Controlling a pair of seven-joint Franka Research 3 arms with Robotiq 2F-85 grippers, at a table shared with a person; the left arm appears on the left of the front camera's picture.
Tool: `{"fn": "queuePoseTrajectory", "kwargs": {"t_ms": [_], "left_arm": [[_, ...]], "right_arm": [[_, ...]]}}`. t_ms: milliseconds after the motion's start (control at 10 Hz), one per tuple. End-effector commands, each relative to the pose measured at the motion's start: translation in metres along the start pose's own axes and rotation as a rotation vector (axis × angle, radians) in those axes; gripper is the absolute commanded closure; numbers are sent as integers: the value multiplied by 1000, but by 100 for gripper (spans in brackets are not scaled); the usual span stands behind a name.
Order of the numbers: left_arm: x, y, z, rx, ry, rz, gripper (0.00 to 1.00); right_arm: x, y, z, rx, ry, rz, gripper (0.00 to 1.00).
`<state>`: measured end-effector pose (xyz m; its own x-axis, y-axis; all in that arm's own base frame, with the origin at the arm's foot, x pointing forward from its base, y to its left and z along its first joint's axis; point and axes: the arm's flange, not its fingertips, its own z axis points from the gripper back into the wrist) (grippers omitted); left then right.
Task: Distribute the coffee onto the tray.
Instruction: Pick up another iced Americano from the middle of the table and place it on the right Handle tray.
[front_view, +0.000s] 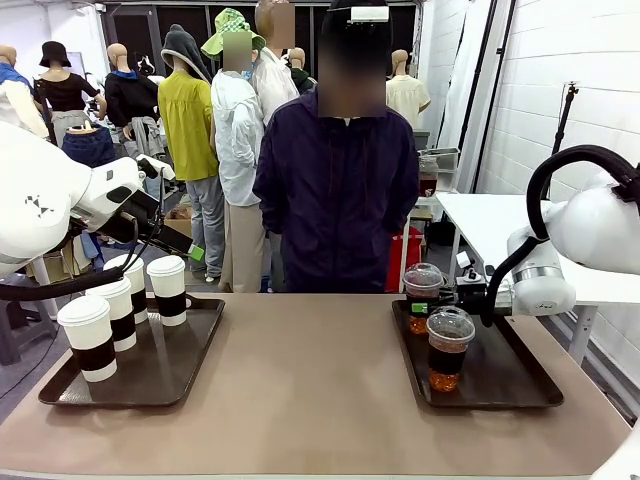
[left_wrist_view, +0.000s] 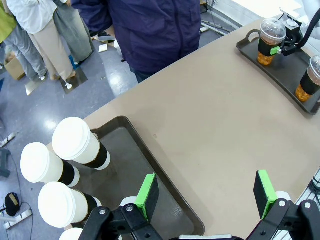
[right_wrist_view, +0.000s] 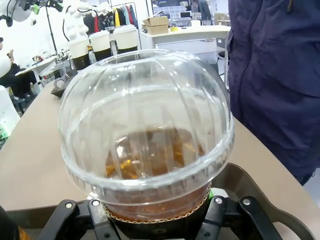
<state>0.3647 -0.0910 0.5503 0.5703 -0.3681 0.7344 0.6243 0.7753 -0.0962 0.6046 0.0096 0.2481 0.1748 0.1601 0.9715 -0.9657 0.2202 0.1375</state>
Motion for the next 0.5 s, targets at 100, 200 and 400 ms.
{"fn": "queuePoseTrajectory", "kwargs": {"t_ms": [100,200,400], "left_arm": [[-1,1,0,-6,0,4,0],[-1,1,0,-6,0,4,0],[-1,1,0,-6,0,4,0]], "right_arm": [[-6,-2,4,-10,-58,25,36],[-9,-3,4,-10,-53,18,36],[-10,-3,6,-2,-55,-3,5]]}}
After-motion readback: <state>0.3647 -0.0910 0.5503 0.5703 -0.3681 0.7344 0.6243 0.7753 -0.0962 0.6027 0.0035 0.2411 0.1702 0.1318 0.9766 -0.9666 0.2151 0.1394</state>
